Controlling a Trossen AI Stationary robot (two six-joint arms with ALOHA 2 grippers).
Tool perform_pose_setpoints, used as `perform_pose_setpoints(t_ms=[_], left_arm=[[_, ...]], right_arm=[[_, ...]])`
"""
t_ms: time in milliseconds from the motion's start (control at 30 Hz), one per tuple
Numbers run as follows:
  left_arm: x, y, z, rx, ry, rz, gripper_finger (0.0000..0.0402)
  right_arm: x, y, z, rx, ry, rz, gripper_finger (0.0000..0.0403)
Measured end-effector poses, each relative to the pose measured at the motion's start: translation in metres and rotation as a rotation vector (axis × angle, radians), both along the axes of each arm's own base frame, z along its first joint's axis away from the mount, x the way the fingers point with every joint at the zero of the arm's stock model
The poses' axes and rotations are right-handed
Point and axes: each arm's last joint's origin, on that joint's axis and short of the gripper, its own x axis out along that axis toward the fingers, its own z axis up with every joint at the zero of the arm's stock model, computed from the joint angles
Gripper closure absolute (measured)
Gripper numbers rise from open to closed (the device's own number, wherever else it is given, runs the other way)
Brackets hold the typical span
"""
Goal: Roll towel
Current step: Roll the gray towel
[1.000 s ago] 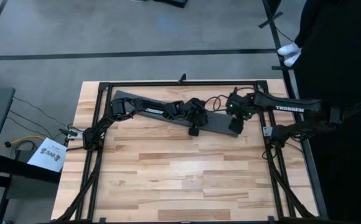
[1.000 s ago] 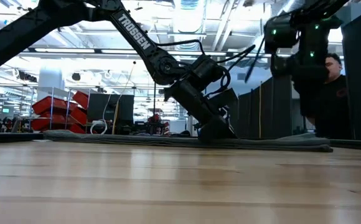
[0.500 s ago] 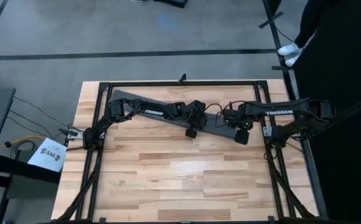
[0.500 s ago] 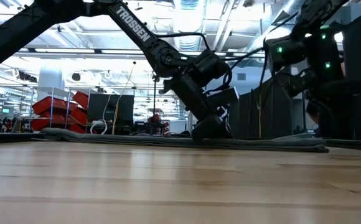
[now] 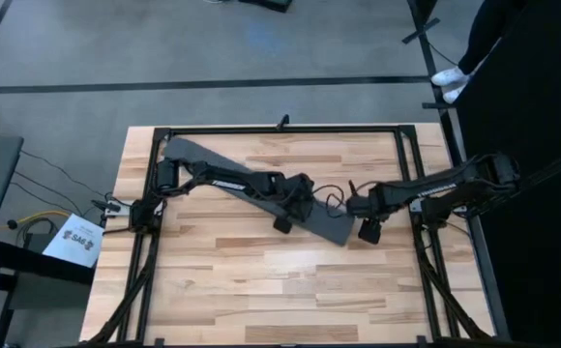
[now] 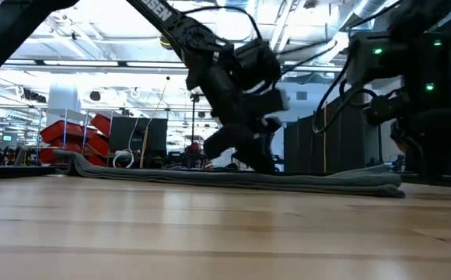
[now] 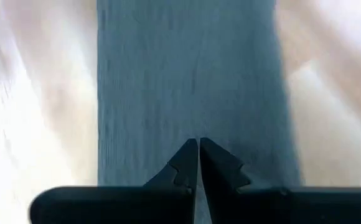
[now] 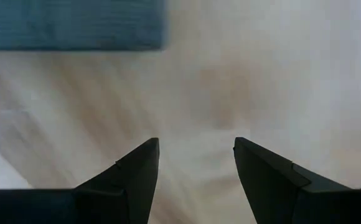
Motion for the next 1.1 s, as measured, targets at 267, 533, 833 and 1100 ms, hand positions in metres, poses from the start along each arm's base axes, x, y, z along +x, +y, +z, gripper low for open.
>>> perform_pose_setpoints(t_ms=[267,533,833,1100], left_arm=[[0.024,-0.024,-0.024,-0.011,-0.161,-0.031,0.0396],[0.036,-0.034,-0.045,-0.05,-0.246,-0.015,0.0395],[0.04,-0.034,-0.044,-0.058,-0.305,0.01,0.0395],[0.04,-0.032,-0.044,-0.069,-0.309,0.026,0.0395]], right_arm=[[-0.017,0.045,-0.016,-0.073,-0.077,-0.03,0.0207],[-0.031,0.076,-0.024,-0.161,-0.243,-0.052,0.021],[-0.036,0.08,-0.03,-0.198,-0.314,-0.063,0.022],[-0.026,0.076,-0.03,-0.188,-0.355,-0.044,0.022]])
